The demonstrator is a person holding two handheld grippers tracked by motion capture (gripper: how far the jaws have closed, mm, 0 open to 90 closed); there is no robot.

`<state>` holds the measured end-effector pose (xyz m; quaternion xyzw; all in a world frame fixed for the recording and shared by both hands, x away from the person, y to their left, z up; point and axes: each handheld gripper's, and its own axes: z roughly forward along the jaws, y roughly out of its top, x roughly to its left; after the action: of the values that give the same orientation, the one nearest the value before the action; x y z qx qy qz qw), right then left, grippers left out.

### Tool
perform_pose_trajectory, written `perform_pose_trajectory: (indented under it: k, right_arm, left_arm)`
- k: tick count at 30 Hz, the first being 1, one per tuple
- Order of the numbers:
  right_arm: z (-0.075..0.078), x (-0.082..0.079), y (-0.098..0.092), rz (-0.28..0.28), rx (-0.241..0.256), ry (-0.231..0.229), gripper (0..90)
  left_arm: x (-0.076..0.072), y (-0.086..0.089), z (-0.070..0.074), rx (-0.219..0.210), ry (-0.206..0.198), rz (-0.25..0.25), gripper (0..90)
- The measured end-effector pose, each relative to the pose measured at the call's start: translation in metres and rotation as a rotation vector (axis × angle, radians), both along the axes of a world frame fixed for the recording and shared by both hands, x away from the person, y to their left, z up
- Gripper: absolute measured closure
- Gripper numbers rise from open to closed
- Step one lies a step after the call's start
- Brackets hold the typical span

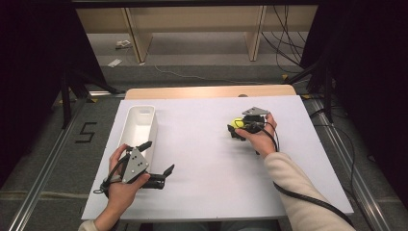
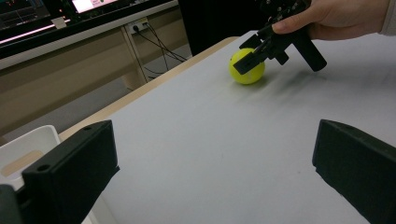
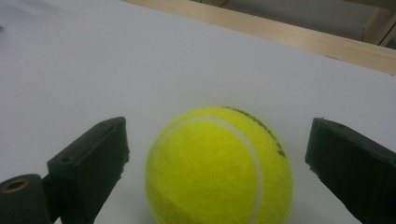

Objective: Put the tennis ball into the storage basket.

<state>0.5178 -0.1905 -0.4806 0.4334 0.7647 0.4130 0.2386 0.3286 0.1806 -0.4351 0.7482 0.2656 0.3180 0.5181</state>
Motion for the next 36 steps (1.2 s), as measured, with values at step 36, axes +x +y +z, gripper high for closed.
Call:
perform_pose_trajectory:
  k: [36]
  right_arm:
    - [-0.011, 0.009, 0.009, -0.036, -0.04, 0.033, 17.1]
  left_arm:
    - [0.0, 0.002, 0.0, -0.009, 0.002, 0.003, 0.0]
